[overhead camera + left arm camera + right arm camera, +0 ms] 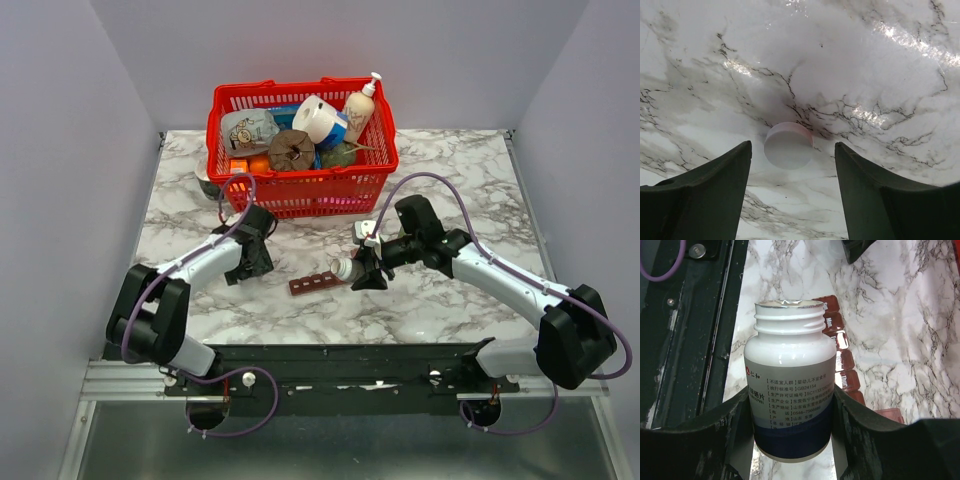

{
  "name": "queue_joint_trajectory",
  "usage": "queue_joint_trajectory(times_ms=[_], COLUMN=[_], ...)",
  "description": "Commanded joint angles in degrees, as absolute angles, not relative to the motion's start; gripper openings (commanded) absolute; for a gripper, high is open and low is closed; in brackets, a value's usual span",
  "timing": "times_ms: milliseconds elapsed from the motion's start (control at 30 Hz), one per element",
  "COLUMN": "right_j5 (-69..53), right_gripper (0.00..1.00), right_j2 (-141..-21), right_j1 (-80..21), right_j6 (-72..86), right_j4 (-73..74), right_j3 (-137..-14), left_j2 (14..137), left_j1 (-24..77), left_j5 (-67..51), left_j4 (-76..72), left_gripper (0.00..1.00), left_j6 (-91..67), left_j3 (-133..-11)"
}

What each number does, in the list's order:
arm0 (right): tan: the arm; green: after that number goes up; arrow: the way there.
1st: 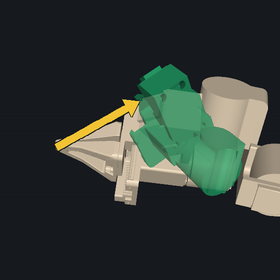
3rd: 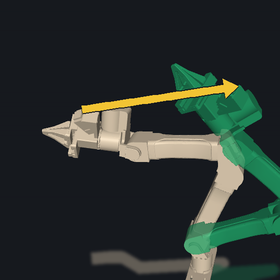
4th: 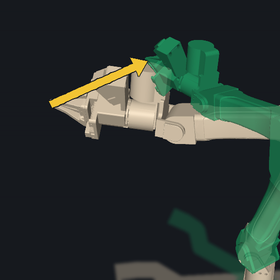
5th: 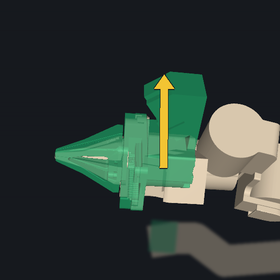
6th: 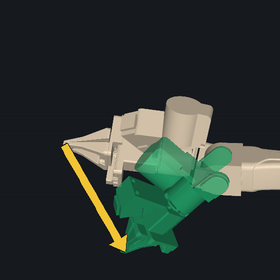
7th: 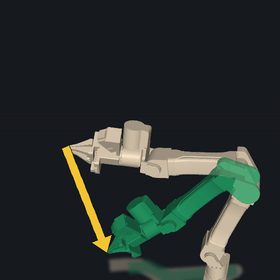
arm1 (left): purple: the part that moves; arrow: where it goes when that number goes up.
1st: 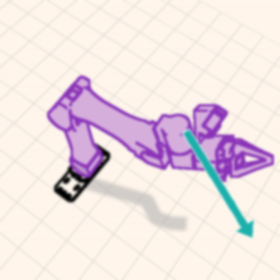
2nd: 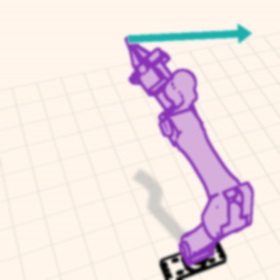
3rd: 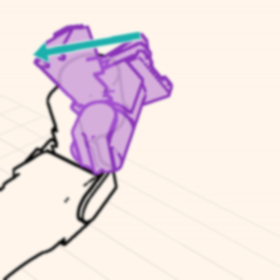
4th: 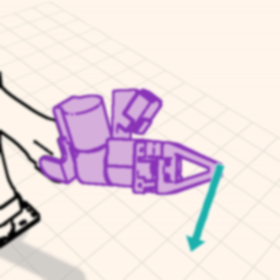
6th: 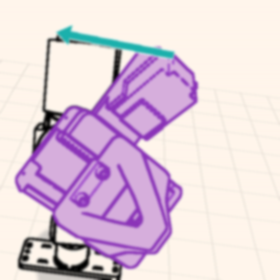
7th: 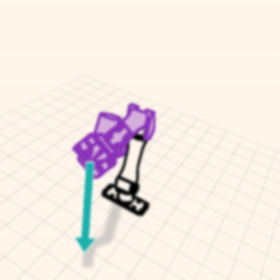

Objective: Sort the pills into containers

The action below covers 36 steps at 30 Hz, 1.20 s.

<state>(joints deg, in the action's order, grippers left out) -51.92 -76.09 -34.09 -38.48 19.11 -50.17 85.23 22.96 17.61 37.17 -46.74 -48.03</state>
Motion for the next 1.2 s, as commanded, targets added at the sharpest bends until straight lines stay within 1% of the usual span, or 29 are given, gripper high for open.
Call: queue_joint_trajectory(times_ms=[0, 67, 133, 200, 233, 267, 300, 333, 400, 433, 467, 533, 567, 667, 700, 800, 833, 867, 900, 933, 967, 1000, 1067, 1100, 1167], right_j5=[-53.8, -55.6, -56.6, -57.8, -58.3, -58.9, -59.3, -59.6, -60.0, -60.1, -59.9, -59.8, -59.7, -59.1, -58.8, -57.6, -57.4, -57.0, -56.8, -56.6, -56.5, -56.5, -56.4, -56.4, -56.5], right_gripper=[0.05, 0.05, 0.05, 0.05, 0.05, 0.05, 0.05, 0.05, 0.05, 0.05, 0.05, 0.05, 0.05, 0.05, 0.05, 0.05, 0.05, 0.05, 0.05, 0.05, 0.05, 0.05, 0.05, 0.05, 0.05], right_j2=[-75.2, -75.5, -75.8, -76.3, -76.4, -76.5, -76.6, -76.6, -76.6, -76.6, -76.6, -76.6, -76.7, -77.2, -77.3, -77.9, -77.8, -77.9, -78.0, -78.0, -78.0, -77.9, -77.6, -77.5, -77.5], right_j1=[-34.1, -34.1, -34.1, -34.1, -34.1, -34.1, -34.1, -34.0, -34.1, -34.1, -34.2, -34.0, -34.0, -34.1, -34.0, -33.9, -33.9, -34.0, -33.8, -33.7, -33.7, -33.6, -33.5, -33.4, -33.4], right_j6=[-38.9, -39.1, -38.8, -38.6, -38.5, -38.6, -38.5, -38.5, -38.5, -38.5, -38.4, -38.5, -38.5, -38.2, -38.1, -37.8, -37.7, -37.6, -37.4, -37.4, -37.4, -37.3, -37.3, -37.4, -37.4], right_j4=[18.6, 19.2, 19.7, 19.8, 19.8, 19.8, 19.8, 19.8, 19.8, 19.8, 19.8, 19.8, 19.8, 19.8, 19.7, 19.7, 19.7, 19.7, 19.5, 19.5, 19.5, 19.5, 19.5, 19.5, 19.4], right_j3=[-50.5, -50.7, -51.1, -51.2, -51.2, -51.2, -51.2, -51.2, -51.2, -51.1, -51.2, -51.2, -51.2, -51.3, -51.5, -51.7, -51.8, -51.8, -51.8, -51.9, -51.9, -51.9, -51.9, -51.8, -51.7], left_j2=[78.9, 74.6, 71.0, 64.8, 63.0, 60.3, 59.4, 58.6, 56.8, 56.1, 55.2, 54.6, 54.3, 54.3, 54.4, 55.9, 56.3, 57.5, 58.2, 58.9, 60.6, 61.5, 64.2, 65.0, 66.7], left_j1=[22.2, 22.2, 22.3, 22.4, 22.3, 22.3, 22.5, 22.6, 22.8, 22.8, 23.1, 23.4, 23.7, 24.7, 26.0, 29.3, 32.1, 33.6, 34.8, 37.1, 38.0, 38.8, 40.3, 40.8, 41.7], left_j5=[15.1, 12.4, 2.3, -8.1, -18.3, -21.4, -24.9, -31.1, -35.1, -37.4, -41.2, -43.0, -44.3, -43.9, -42.8, -39.4, -37.7, -36.5, -35.4, -31.9, -30.6, -29.1, -24.3, -23.3, -20.1], left_j4=[35.6, 34.6, 31.9, 24.6, 22.0, 17.9, 16.1, 13.9, 6.8, 3.4, -4.1, -10.1, -15.9, -20.6, -20.0, -15.1, -13.6, -9.3, -6.9, -3.9, 2.7, 5.9, 14.5, 16.6, 19.6], left_gripper=[0.82, 0.86, 0.87, 0.92, 0.95, 0.96, 0.98, 0.98, 0.99, 0.99, 0.99, 0.99, 0.99, 0.99, 0.99, 0.99, 0.99, 0.98, 0.97, 0.95, 0.92, 0.86, 0.83, 0.78, 0.77], left_j6=[-43.5, -40.2, -35.7, -29.6, -28.9, -29.0, -29.7, -30.6, -33.6, -38.5, -41.3, -49.5, -52.3, -57.4, -57.7, -56.6, -56.3, -55.4, -53.0, -52.1, -50.8, -48.5, -46.5, -45.7, -44.4], left_j3=[-48.1, -48.3, -47.3, -43.9, -42.6, -41.8, -40.4, -39.6, -37.1, -36.0, -35.0, -32.7, -32.1, -31.6, -32.5, -35.7, -36.6, -37.7, -40.1, -41.6, -43.0, -45.8, -48.4, -50.3, -51.6])
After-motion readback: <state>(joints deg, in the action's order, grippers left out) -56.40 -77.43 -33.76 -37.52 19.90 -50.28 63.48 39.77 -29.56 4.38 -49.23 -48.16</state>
